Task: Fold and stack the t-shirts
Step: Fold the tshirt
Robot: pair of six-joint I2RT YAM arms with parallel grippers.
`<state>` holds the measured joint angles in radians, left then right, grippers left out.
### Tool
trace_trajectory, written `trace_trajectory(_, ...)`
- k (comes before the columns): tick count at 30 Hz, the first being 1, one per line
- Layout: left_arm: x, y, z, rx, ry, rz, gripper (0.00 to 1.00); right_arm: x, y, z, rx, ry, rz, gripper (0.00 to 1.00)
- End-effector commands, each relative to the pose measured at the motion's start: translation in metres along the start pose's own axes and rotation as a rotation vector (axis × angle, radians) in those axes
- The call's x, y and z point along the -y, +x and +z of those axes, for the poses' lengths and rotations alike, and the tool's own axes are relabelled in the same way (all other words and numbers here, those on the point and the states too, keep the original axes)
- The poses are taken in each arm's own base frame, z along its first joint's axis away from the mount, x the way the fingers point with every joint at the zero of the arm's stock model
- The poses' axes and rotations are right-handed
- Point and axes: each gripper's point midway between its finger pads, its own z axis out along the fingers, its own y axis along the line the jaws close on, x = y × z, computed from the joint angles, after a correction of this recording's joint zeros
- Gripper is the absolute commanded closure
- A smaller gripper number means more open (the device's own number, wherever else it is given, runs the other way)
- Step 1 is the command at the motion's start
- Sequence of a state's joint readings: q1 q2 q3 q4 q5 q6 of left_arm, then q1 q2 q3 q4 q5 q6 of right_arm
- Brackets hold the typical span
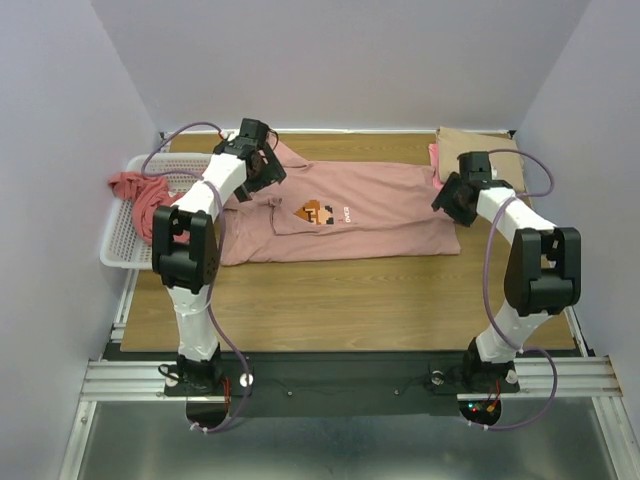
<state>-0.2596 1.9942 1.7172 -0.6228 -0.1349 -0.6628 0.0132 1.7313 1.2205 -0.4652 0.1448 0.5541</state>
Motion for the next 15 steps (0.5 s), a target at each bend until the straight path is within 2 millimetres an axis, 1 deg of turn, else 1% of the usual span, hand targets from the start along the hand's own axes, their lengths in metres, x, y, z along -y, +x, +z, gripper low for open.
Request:
trace_trajectory(1,0.002,-0.024,-0.05,0.086,0.048,0.004,0.02,-0.017,-0.013,-0.026,0.048,-0.117,-0.03,0.24)
trace_trajectory(2,0.001,-0.019,-0.053,0.083,0.064,0.001,0.02,-0.019,-0.013,-0.035,0.055,-0.142,-0.031,0.19)
trace_trajectory(3,-0.007,0.0,-0.044,0.05,0.073,0.004,0.02,-0.019,-0.007,-0.037,0.04,-0.159,-0.036,0.07)
trace_trajectory(4,-0.008,0.004,-0.054,0.06,0.105,-0.007,0.01,-0.02,-0.001,-0.039,0.029,-0.175,-0.05,0.0)
trace_trajectory(5,-0.01,0.012,-0.052,0.049,0.124,-0.008,0.01,-0.02,0.014,-0.042,-0.007,-0.206,-0.06,0.0)
trace_trajectory(6,-0.013,0.03,-0.046,0.021,0.154,0.0,0.01,-0.023,0.021,-0.042,-0.017,-0.222,-0.074,0.0)
trace_trajectory(7,-0.018,0.043,-0.04,-0.008,0.15,0.0,0.01,-0.023,0.032,-0.04,-0.042,-0.238,-0.084,0.0)
trace_trajectory(8,-0.016,0.045,-0.04,-0.013,0.156,0.003,0.01,-0.026,0.034,-0.041,-0.05,-0.251,-0.092,0.0)
trace_trajectory(10,-0.017,0.061,-0.03,-0.044,0.151,0.021,0.01,-0.027,0.05,-0.036,-0.085,-0.263,-0.112,0.0)
trace_trajectory(12,-0.008,0.073,-0.025,-0.085,0.201,0.041,0.02,-0.033,0.064,-0.031,-0.112,-0.275,-0.145,0.0)
trace_trajectory(13,-0.007,0.078,-0.02,-0.098,0.202,0.042,0.01,-0.037,0.07,-0.029,-0.124,-0.278,-0.158,0.0)
trace_trajectory(15,-0.006,0.081,-0.012,-0.106,0.2,0.042,0.01,-0.038,0.078,-0.021,-0.145,-0.273,-0.169,0.0)
